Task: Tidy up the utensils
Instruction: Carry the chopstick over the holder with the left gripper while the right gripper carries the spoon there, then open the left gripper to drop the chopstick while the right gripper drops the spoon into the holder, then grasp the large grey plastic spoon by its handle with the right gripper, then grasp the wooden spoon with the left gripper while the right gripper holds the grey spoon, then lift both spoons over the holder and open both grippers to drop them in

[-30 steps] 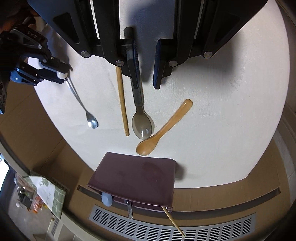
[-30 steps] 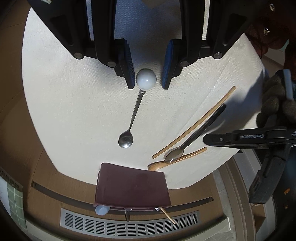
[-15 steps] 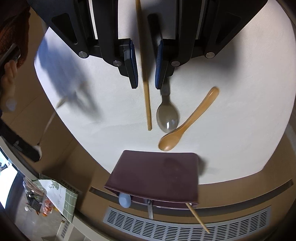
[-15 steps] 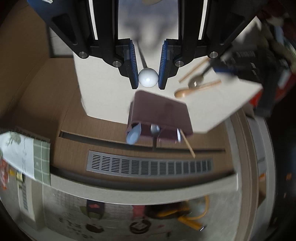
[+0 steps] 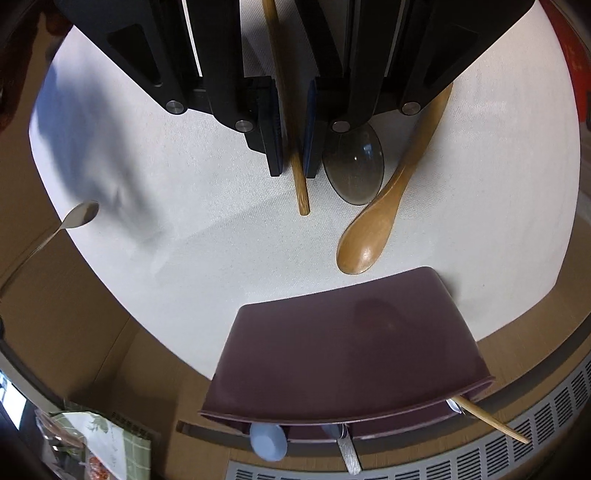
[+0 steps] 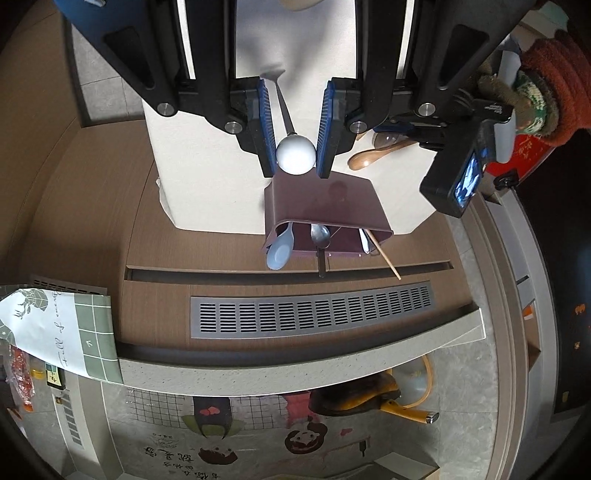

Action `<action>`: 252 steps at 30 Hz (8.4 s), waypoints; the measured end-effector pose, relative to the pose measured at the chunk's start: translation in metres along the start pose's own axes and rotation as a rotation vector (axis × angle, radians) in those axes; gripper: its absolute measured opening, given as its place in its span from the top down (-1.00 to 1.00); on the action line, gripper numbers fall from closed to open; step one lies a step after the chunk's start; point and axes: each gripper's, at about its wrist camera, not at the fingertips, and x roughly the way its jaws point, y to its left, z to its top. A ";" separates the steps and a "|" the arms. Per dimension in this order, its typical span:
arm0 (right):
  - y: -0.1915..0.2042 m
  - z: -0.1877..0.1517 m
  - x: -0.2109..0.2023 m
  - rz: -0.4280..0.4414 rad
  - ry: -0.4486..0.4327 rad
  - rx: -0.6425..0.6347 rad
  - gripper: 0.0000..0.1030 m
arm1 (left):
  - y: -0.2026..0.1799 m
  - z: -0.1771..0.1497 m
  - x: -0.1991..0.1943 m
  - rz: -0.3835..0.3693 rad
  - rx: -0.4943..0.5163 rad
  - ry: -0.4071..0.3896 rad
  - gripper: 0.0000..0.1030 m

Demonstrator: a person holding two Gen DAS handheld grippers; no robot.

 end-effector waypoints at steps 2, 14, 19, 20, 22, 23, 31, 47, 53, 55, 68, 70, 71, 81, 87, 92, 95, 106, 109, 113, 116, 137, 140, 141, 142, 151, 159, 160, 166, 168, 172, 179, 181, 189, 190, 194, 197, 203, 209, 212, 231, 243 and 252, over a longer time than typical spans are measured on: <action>-0.002 0.000 -0.001 0.000 -0.005 0.008 0.62 | -0.001 0.000 -0.001 0.007 0.004 0.002 0.80; -0.002 0.004 -0.004 0.022 -0.005 0.027 0.62 | 0.019 -0.028 -0.117 -0.142 -0.210 -0.377 0.89; 0.006 0.008 -0.006 0.027 -0.009 0.005 0.62 | 0.022 -0.031 -0.150 -0.150 -0.233 -0.494 0.89; 0.008 0.008 -0.007 0.027 -0.011 0.000 0.62 | 0.022 -0.031 -0.154 -0.153 -0.237 -0.513 0.89; 0.010 0.010 -0.007 0.026 -0.010 -0.010 0.62 | 0.021 -0.030 -0.160 -0.152 -0.242 -0.540 0.89; 0.011 0.010 -0.007 0.025 -0.008 -0.015 0.62 | 0.022 -0.030 -0.161 -0.145 -0.243 -0.550 0.89; 0.009 0.013 0.000 0.054 0.016 -0.007 0.62 | 0.036 -0.026 -0.175 -0.153 -0.314 -0.634 0.89; 0.008 0.178 0.003 0.164 -0.242 0.009 0.62 | 0.063 0.090 -0.234 0.037 -0.298 -1.235 0.89; 0.002 0.172 0.072 0.167 -0.114 0.049 0.62 | 0.081 0.118 -0.184 0.067 -0.315 -1.187 0.89; 0.000 0.167 0.089 0.156 -0.079 0.060 0.62 | 0.087 0.122 -0.166 0.056 -0.325 -1.161 0.89; 0.004 0.121 0.128 0.053 0.084 -0.012 0.57 | 0.125 0.079 -0.123 -0.033 -0.430 -0.902 0.25; 0.006 0.117 0.112 0.005 0.045 -0.010 0.56 | 0.126 0.058 -0.134 0.022 -0.450 -0.876 0.25; 0.008 0.112 0.104 -0.050 0.027 -0.014 0.56 | 0.128 0.042 -0.138 0.052 -0.467 -0.855 0.25; 0.050 0.015 0.113 0.036 0.294 -0.016 0.42 | 0.126 -0.084 -0.124 0.288 -0.526 -0.477 0.25; 0.103 -0.038 0.135 0.099 0.446 -0.074 0.43 | 0.121 -0.123 -0.121 0.302 -0.519 -0.417 0.25; 0.130 -0.063 0.141 0.154 0.505 -0.039 0.43 | 0.124 -0.129 -0.115 0.292 -0.516 -0.384 0.25; 0.136 -0.064 0.149 0.111 0.514 -0.030 0.43 | 0.125 -0.125 -0.115 0.277 -0.511 -0.373 0.25; 0.153 -0.044 0.192 -0.034 0.519 -0.203 0.38 | 0.123 -0.125 -0.115 0.274 -0.506 -0.360 0.25; 0.141 -0.043 0.188 0.003 0.537 -0.174 0.41 | 0.120 -0.123 -0.114 0.273 -0.496 -0.356 0.25; 0.116 -0.044 0.170 -0.023 0.513 -0.149 0.42 | 0.114 -0.120 -0.111 0.269 -0.479 -0.349 0.25; 0.096 -0.048 0.150 -0.054 0.493 -0.154 0.42 | 0.108 -0.115 -0.108 0.260 -0.463 -0.338 0.25; 0.012 -0.077 0.085 -0.072 0.416 -0.019 0.41 | 0.069 -0.040 -0.023 0.086 -0.232 -0.142 0.25; 0.011 -0.080 0.087 -0.055 0.427 -0.005 0.41 | 0.063 -0.043 -0.025 0.040 -0.234 -0.127 0.25; 0.010 -0.081 0.088 -0.050 0.430 0.001 0.41 | 0.060 -0.044 -0.026 0.027 -0.225 -0.120 0.25; 0.010 -0.081 0.089 -0.048 0.430 0.005 0.41 | 0.055 -0.045 -0.027 0.017 -0.211 -0.114 0.25; 0.010 -0.083 0.084 -0.050 0.419 0.000 0.40 | 0.030 -0.027 -0.014 0.030 -0.125 -0.101 0.25; 0.016 -0.088 0.081 -0.072 0.414 -0.042 0.39 | 0.020 0.029 0.020 0.113 -0.045 -0.080 0.25; 0.017 -0.088 0.080 -0.076 0.413 -0.053 0.38 | 0.020 0.034 0.023 0.113 -0.047 -0.076 0.25; 0.019 -0.089 0.079 -0.078 0.422 -0.080 0.38 | 0.028 0.056 0.032 0.112 -0.097 -0.078 0.39; 0.018 -0.088 0.080 -0.077 0.428 -0.077 0.37 | 0.029 0.052 0.029 0.112 -0.107 -0.091 0.39; 0.017 -0.087 0.081 -0.058 0.447 -0.058 0.28 | 0.030 0.030 0.014 0.090 -0.135 -0.120 0.39; 0.022 -0.086 0.082 -0.063 0.462 -0.061 0.14 | 0.036 -0.018 -0.050 0.027 -0.234 -0.271 0.39; 0.021 -0.084 0.084 -0.078 0.464 -0.037 0.19 | 0.040 -0.031 -0.069 0.017 -0.261 -0.307 0.39; 0.030 -0.071 0.081 -0.182 0.401 -0.077 0.41 | 0.033 -0.051 -0.097 0.021 -0.258 -0.359 0.39; 0.031 -0.067 0.077 -0.179 0.385 -0.076 0.41 | 0.033 -0.052 -0.097 0.016 -0.261 -0.357 0.39; 0.034 -0.054 0.063 -0.178 0.319 -0.086 0.41 | 0.027 -0.056 -0.101 0.023 -0.246 -0.365 0.39; 0.034 -0.047 0.058 -0.179 0.291 -0.094 0.41 | 0.024 -0.057 -0.106 0.028 -0.235 -0.377 0.39; 0.029 -0.041 0.054 -0.172 0.275 -0.074 0.41 | 0.022 -0.059 -0.124 0.007 -0.237 -0.419 0.39; 0.032 -0.034 0.047 -0.178 0.229 -0.092 0.41 | 0.017 -0.054 -0.152 0.003 -0.208 -0.489 0.40; 0.032 -0.028 0.043 -0.183 0.199 -0.095 0.41 | 0.016 -0.053 -0.159 0.007 -0.212 -0.500 0.40; 0.028 0.137 -0.019 -0.223 -0.220 -0.136 0.41 | 0.028 0.059 -0.271 0.022 -0.151 -0.833 0.40; 0.027 0.172 0.069 -0.211 -0.190 -0.150 0.41 | 0.090 0.122 -0.195 -0.108 -0.270 -0.736 0.40; 0.022 0.137 0.163 -0.061 0.084 -0.143 0.38 | 0.107 0.133 -0.097 -0.266 -0.302 -0.524 0.32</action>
